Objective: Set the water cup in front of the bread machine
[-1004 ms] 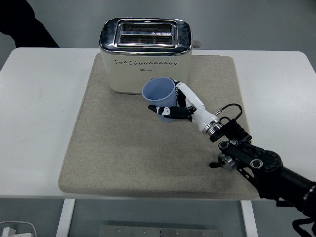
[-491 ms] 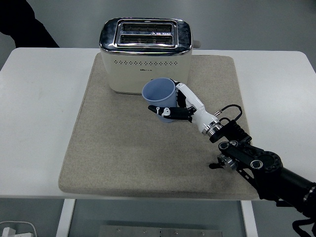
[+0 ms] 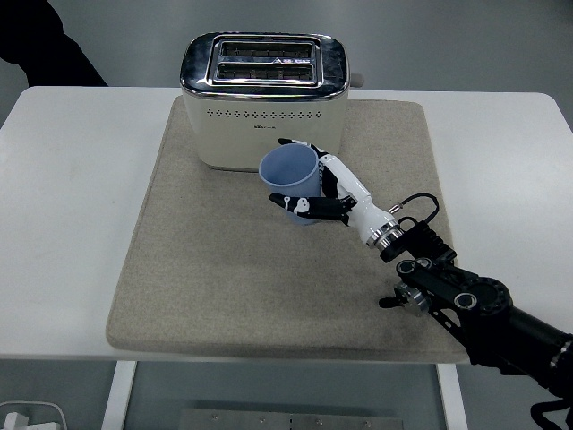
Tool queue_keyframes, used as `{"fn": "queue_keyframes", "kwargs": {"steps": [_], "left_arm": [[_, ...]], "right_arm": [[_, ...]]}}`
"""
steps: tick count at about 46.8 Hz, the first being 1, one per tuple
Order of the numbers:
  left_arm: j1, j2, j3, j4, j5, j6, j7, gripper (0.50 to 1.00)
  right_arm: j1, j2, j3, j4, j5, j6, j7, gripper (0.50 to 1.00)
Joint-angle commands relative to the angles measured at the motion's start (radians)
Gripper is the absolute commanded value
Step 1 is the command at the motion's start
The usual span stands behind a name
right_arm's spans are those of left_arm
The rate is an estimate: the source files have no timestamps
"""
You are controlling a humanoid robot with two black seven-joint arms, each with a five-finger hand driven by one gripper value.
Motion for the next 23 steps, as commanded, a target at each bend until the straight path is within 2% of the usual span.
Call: {"fn": "queue_keyframes", "kwargs": {"steps": [1,23], "left_arm": [[0.0,0.0,0.0,0.0,0.0,0.0,0.0,1.0],[0.0,0.0,0.0,0.0,0.0,0.0,0.0,1.0]], "right_arm": [[0.0,0.0,0.0,-0.001,0.002,0.0,0.0,0.926],[-0.006,0.0,-0.014,0.012,0.005,0.0,0.0,0.926]]}}
